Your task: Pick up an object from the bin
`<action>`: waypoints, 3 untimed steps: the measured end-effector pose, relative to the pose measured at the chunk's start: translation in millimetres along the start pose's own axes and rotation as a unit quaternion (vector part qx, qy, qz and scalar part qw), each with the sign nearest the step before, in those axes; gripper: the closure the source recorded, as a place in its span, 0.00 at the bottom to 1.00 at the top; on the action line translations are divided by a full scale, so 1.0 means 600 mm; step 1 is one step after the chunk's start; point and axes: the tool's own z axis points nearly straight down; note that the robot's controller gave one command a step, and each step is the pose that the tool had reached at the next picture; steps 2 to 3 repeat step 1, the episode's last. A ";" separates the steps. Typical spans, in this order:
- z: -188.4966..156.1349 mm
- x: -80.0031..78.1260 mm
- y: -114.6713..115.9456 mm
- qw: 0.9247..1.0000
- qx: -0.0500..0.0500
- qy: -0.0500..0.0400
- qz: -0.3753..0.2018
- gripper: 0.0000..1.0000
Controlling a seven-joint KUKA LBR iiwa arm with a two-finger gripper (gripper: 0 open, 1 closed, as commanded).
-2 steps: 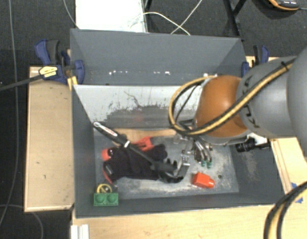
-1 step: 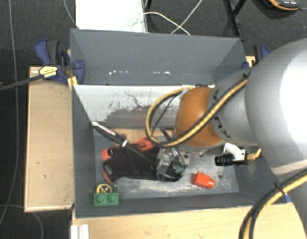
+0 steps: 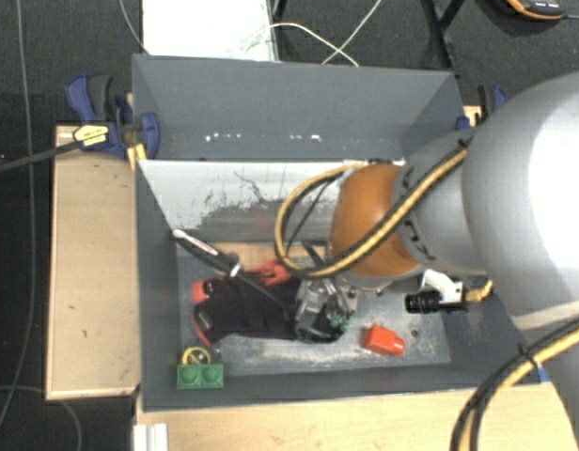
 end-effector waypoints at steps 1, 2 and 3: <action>-0.156 0.014 -0.017 1.000 0.000 0.001 0.004 1.00; -0.156 0.014 -0.017 1.000 0.000 0.001 0.004 1.00; -0.156 0.014 -0.017 1.000 0.000 0.001 0.004 1.00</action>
Offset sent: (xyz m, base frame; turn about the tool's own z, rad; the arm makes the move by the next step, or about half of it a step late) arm 0.0022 0.0024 0.0138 0.0106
